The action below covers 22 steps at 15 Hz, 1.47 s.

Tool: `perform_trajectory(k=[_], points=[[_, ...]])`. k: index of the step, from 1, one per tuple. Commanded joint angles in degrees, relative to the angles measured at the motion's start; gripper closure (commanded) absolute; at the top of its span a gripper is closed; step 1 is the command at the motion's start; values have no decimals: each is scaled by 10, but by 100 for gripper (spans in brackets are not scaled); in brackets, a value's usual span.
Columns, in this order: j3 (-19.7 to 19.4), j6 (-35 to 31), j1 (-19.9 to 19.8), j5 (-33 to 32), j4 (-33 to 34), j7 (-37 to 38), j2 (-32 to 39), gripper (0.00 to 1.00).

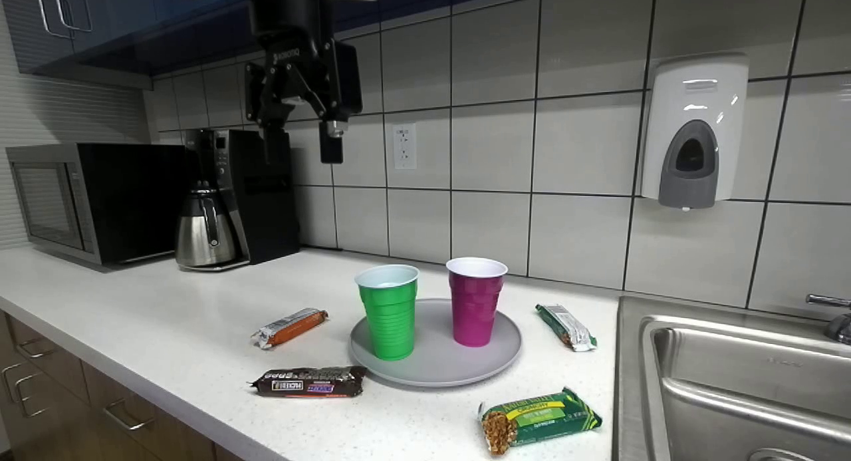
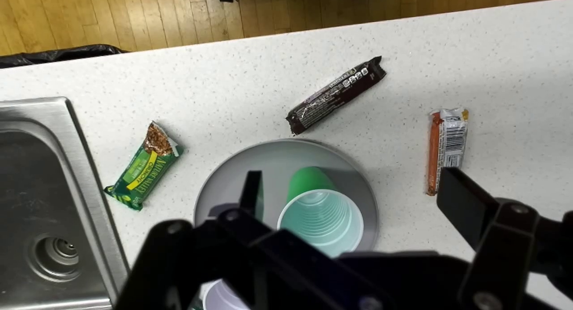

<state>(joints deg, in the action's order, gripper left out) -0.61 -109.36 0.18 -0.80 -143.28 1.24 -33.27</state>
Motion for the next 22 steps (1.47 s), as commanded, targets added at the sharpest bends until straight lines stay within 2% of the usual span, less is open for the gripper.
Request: perform_trajectory(k=[1, 10, 17, 22], points=[[0, 2, -5, -4, 0, -8, 5, 0], [17, -23, 3, -4, -26, 5, 27, 0], [34, -127, 16, -8, -53, 0, 89, 0], [32, -198, 25, -6, -30, -14, 166, 0]])
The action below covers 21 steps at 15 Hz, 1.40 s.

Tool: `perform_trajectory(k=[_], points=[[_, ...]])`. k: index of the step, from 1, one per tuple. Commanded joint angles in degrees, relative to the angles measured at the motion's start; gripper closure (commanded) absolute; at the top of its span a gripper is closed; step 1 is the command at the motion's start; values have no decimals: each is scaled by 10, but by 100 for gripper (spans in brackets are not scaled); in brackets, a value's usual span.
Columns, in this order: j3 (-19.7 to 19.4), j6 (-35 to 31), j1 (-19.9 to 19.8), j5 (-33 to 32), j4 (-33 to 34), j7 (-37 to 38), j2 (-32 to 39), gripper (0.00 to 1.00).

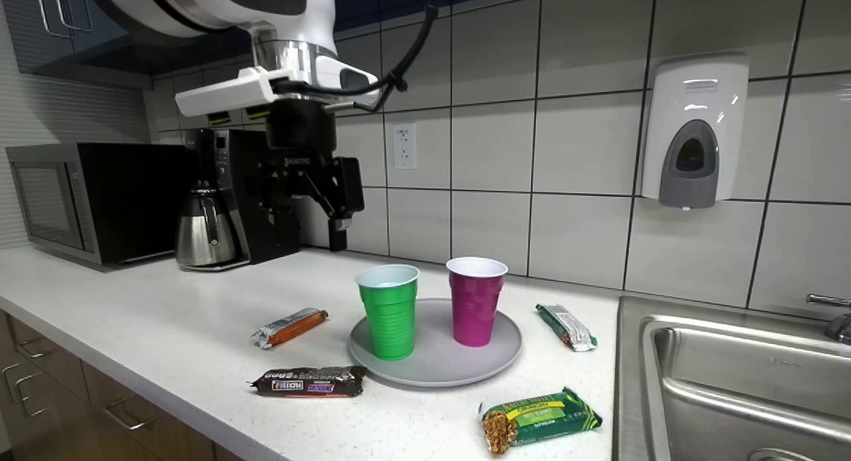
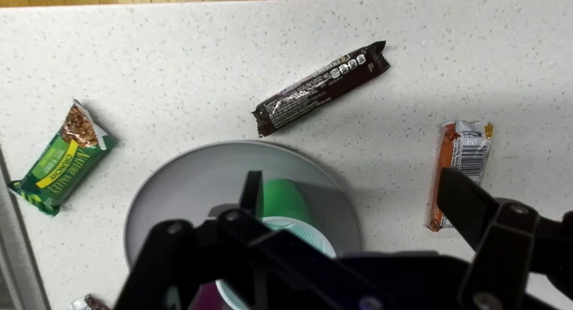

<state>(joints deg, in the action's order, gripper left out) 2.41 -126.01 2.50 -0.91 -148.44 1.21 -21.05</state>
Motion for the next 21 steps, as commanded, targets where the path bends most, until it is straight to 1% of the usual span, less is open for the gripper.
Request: perform_trajectory(k=[1, 3, 7, 11, 14, 17, 21], points=[[1, -44, 2, -8, 27, -16, 57, 0], [0, -68, 1, -12, 41, -22, 86, 0], [-1, -96, 0, -17, 81, -33, 142, 0], [0, -109, 1, -16, 126, -35, 205, 0], [1, -111, 2, -18, 148, -36, 237, 0], [1, -105, 2, -13, 157, -42, 246, 0], [1, -101, 3, -15, 152, -47, 236, 0]])
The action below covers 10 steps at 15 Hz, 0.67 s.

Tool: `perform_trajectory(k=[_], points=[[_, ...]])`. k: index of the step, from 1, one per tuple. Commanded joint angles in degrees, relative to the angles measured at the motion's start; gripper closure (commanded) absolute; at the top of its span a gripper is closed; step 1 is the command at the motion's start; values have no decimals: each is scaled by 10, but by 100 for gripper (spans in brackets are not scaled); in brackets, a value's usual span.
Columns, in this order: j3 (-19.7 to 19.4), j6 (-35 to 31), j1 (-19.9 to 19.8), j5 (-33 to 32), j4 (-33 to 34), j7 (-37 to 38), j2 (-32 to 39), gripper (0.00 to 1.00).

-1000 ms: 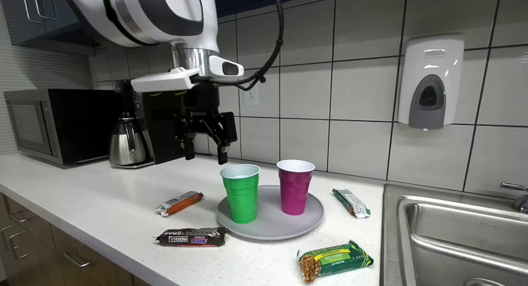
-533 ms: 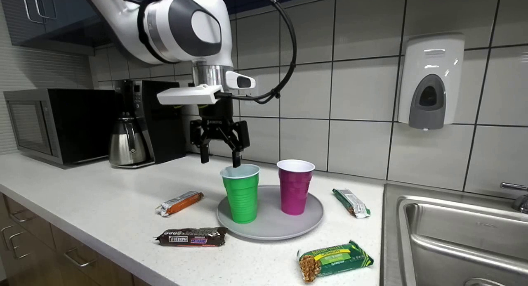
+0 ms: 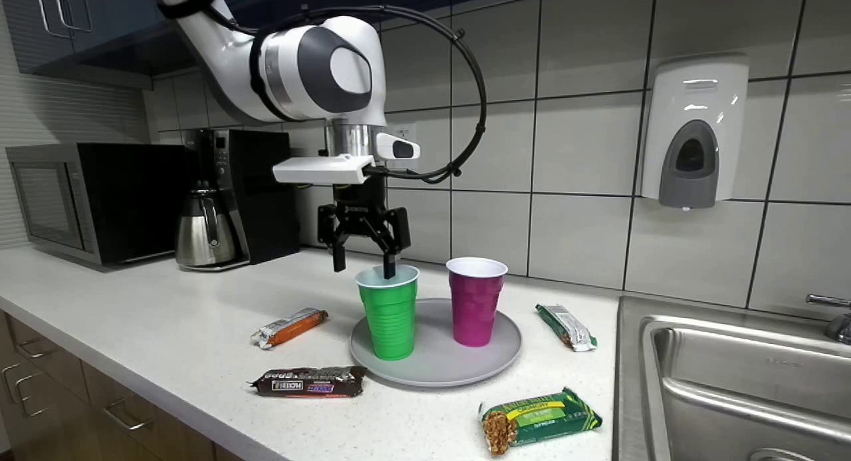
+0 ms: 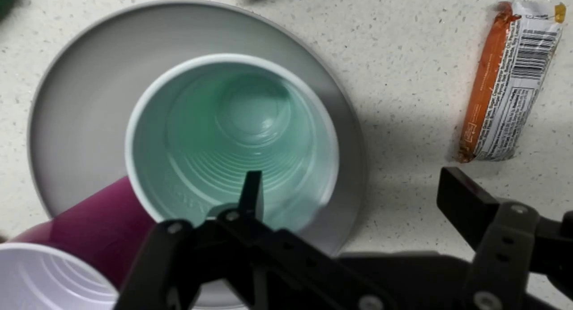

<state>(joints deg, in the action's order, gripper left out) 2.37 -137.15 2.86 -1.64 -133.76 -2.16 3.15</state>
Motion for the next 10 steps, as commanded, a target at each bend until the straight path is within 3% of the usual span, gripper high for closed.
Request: perform_trajectory(k=[1, 5, 7, 10], points=[[1, 12, -1, -8, 4, -13, -5, 0], [0, 18, -2, -6, -1, -13, -1, 0], [0, 20, -2, -6, -1, -16, -5, 26], [0, 21, -2, -9, -2, -15, -8, 51]])
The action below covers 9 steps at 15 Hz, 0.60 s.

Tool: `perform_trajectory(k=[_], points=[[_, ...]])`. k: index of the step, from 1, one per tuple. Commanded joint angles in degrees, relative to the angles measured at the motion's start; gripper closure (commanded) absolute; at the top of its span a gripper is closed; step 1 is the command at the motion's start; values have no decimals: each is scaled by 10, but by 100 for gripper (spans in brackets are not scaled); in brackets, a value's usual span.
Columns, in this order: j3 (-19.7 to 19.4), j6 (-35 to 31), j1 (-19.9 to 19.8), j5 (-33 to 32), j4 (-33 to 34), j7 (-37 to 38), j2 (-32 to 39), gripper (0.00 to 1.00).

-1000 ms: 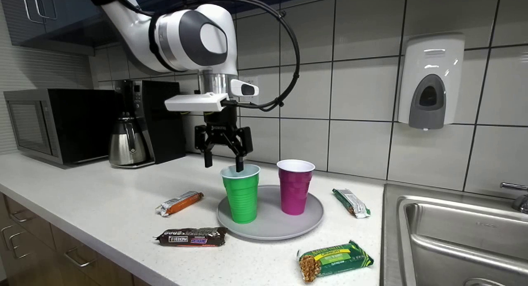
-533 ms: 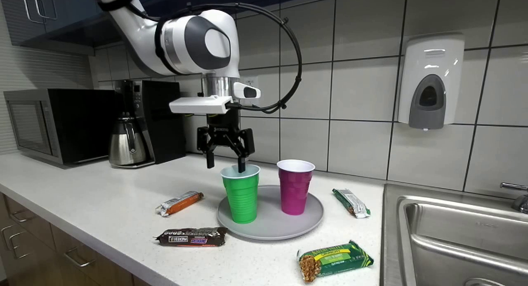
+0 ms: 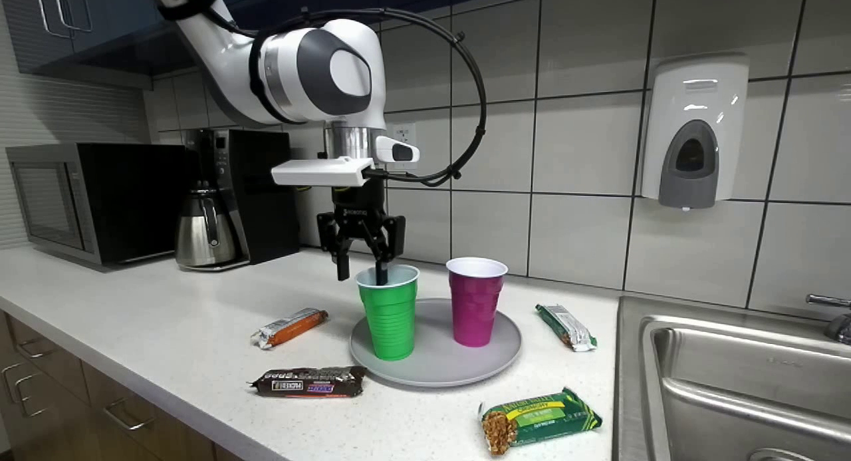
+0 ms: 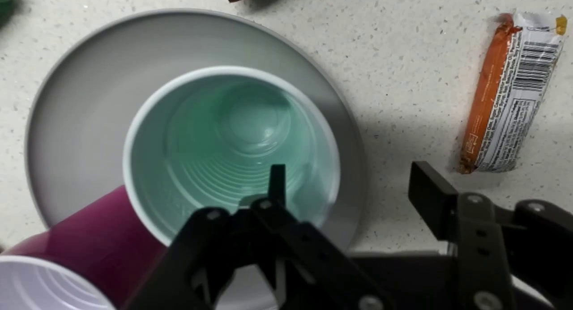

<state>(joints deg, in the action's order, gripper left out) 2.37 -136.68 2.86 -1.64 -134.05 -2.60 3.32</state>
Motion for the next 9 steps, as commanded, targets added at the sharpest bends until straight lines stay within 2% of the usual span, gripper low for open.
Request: perform_trajectory(k=[1, 6, 7, 9], points=[[0, 16, -2, -11, -1, -10, -10, 58], [-1, 16, -2, -16, 1, -7, -6, 95], [-2, 17, -3, -18, 1, -6, -6, 100], [-3, 20, -3, -28, 0, -5, -8, 100]])
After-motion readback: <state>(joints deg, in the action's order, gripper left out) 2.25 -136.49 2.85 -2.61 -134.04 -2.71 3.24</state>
